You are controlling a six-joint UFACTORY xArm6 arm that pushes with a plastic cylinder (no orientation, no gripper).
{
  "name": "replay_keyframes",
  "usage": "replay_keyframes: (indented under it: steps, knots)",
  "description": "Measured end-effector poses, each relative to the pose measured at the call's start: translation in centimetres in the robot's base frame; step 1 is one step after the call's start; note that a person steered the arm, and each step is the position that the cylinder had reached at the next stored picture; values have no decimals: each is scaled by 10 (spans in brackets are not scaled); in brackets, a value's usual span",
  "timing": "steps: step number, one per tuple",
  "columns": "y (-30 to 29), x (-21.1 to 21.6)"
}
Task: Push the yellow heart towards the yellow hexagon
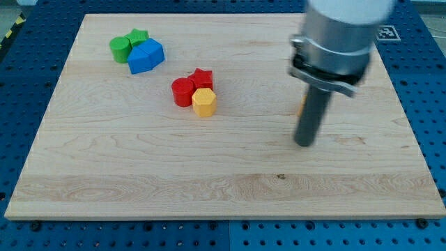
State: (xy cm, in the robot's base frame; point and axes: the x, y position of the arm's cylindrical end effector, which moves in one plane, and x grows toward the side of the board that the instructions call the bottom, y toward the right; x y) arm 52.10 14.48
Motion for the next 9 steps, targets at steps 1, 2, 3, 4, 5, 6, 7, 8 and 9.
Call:
replay_keyframes:
  steps: [1, 2, 3, 4, 5, 6, 7, 8, 9]
  knots:
    - [41, -7]
    - [58, -33]
    - [58, -49]
    - [55, -70]
    - [35, -72]
    - [11, -73]
    - [-17, -73]
    - [-45, -71]
    - [-62, -62]
